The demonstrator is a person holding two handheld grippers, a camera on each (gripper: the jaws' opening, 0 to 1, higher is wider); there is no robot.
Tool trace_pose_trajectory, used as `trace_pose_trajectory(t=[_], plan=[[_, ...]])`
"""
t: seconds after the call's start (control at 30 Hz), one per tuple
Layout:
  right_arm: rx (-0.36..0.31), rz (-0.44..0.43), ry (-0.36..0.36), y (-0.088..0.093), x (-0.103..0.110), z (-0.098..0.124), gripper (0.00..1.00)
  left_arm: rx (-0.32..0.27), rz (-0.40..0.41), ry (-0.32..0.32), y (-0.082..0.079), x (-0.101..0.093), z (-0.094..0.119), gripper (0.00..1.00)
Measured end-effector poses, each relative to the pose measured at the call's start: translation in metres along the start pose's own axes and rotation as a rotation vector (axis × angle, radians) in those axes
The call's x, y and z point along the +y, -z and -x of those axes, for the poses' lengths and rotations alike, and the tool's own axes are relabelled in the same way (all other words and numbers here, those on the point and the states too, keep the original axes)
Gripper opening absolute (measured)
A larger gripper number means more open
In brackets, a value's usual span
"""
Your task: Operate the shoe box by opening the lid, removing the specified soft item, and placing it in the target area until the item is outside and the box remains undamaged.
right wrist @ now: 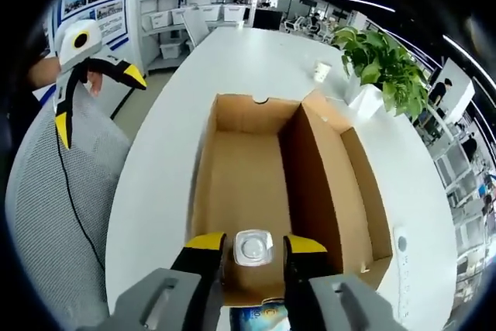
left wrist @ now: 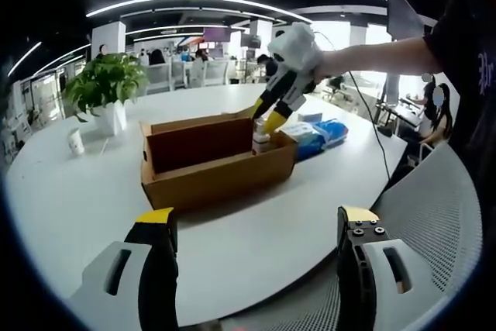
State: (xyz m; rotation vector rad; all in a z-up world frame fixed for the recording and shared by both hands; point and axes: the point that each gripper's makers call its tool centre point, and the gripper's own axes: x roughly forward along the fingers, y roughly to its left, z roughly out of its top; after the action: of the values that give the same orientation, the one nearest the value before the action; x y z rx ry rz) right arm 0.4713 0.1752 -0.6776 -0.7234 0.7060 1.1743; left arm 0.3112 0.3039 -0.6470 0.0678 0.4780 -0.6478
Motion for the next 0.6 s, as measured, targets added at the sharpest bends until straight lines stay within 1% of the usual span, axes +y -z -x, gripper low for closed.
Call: trace_pose_trajectory(t=[0.07,0.1,0.13,0.17,0.2,0.23,0.27,0.4,0.43,0.5,0.53,0.6], plan=[[-0.023,-0.054,0.035,-0.001,-0.003,0.002,0.26,0.002,0.0,0.003,0.0,-0.001,0.0,0.84],[-0.031,-0.063,0.044,-0.001,-0.003,0.003,0.27,0.003,-0.001,0.004,0.0,-0.001,0.0,0.84],[-0.051,-0.102,0.058,-0.001,-0.003,0.003,0.27,0.004,-0.002,0.005,0.001,-0.001,0.0,0.84],[-0.056,-0.112,0.058,-0.002,-0.003,0.003,0.27,0.004,-0.002,0.005,0.001,-0.001,0.0,0.84],[-0.077,-0.162,0.067,-0.001,-0.002,0.004,0.28,0.006,-0.002,0.006,0.001,-0.001,-0.001,0.84],[-0.088,-0.18,0.069,-0.002,-0.001,0.004,0.29,0.006,-0.002,0.008,0.001,-0.001,-0.001,0.84],[-0.097,-0.191,0.072,-0.001,-0.001,0.005,0.29,0.007,-0.003,0.008,0.001,-0.002,-0.001,0.84],[-0.122,-0.237,0.124,0.002,-0.005,0.006,0.29,0.01,-0.006,0.009,0.002,-0.002,-0.001,0.84],[-0.141,-0.268,0.139,0.001,-0.006,0.007,0.29,0.011,-0.007,0.01,0.002,-0.002,-0.001,0.84],[-0.162,-0.276,0.162,0.0,-0.009,0.008,0.3,0.012,-0.008,0.011,0.002,-0.002,-0.001,0.84],[-0.159,-0.282,0.19,0.002,-0.011,0.009,0.3,0.014,-0.009,0.012,0.002,-0.003,-0.001,0.84],[-0.178,-0.307,0.205,0.003,-0.01,0.009,0.3,0.015,-0.011,0.014,0.002,-0.003,-0.001,0.84]])
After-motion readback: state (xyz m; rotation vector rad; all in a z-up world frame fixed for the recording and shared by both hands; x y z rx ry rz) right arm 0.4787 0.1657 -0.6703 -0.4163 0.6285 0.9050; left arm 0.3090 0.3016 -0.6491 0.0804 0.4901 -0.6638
